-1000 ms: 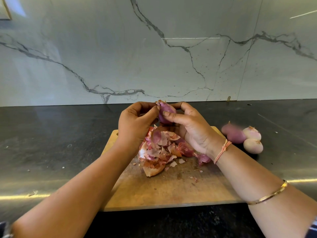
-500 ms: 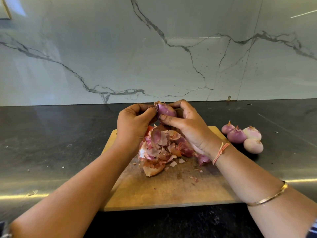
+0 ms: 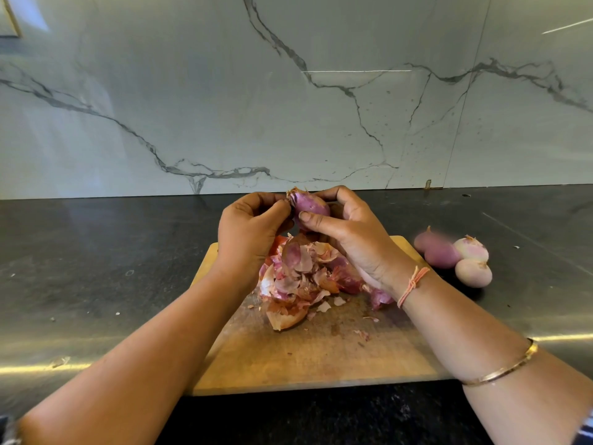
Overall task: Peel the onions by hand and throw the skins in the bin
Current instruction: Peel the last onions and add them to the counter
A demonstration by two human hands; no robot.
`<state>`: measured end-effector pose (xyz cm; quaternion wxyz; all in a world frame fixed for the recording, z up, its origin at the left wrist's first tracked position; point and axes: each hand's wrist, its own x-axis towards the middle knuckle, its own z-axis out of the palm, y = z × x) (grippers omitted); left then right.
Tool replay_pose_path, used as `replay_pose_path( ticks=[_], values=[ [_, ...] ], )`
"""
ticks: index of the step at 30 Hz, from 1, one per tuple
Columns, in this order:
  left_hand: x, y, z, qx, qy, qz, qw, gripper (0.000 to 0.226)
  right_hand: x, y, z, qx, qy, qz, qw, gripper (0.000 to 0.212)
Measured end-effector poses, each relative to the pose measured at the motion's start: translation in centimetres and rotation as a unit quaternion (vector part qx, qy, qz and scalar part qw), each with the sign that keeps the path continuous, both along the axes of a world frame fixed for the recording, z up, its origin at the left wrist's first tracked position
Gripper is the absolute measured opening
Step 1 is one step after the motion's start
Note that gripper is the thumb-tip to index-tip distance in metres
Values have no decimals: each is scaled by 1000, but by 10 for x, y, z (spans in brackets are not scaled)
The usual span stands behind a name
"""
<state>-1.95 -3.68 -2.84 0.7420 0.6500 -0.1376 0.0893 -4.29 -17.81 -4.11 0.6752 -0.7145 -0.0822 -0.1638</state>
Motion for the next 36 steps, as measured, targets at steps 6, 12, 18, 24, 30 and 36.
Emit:
replay_pose_path(
  ticks=[6,12,18,24,30,36],
  values=[
    [0,-2,-1,4,-1,-19,1000,10,1,0,0,-29,-17,-22,999,33],
    [0,-2,-1,17,1,3,1000,17,-1,3,1,-102,-49,-49,992,35],
    [-1,-2,-1,40,-9,23,999,17,-2,3,2,-141,-62,-61,986,37],
    [-2,-1,1,89,-36,45,994,16,-4,4,2,-145,-65,-65,985,36],
    [0,1,2,90,-27,34,995,15,-2,3,3,-65,-28,-43,997,34],
    [2,2,2,72,-19,11,997,17,-2,3,8,81,14,26,996,19]
  ],
)
